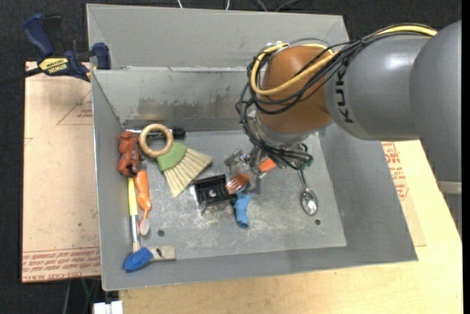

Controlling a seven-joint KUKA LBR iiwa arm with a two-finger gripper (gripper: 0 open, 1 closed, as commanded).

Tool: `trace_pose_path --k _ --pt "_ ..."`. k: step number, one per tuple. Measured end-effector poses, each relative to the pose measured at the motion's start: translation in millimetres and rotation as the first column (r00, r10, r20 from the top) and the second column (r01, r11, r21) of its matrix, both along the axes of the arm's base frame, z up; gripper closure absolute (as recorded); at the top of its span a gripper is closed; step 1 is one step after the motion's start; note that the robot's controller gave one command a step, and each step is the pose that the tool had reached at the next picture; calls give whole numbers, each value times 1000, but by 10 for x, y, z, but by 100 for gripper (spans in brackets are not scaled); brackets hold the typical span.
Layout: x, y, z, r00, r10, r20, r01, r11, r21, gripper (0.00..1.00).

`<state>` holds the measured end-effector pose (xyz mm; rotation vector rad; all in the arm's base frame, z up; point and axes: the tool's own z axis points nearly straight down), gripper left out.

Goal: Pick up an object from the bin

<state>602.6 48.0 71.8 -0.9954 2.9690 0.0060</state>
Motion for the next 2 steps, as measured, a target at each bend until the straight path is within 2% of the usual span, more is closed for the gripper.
trace_pose_path --k 1,2 --pt "-11 2 90 1000 -1 -2 1 1000 0 100" --pt "-28 7 451 1000 -2 -9 2 1000 1 100"
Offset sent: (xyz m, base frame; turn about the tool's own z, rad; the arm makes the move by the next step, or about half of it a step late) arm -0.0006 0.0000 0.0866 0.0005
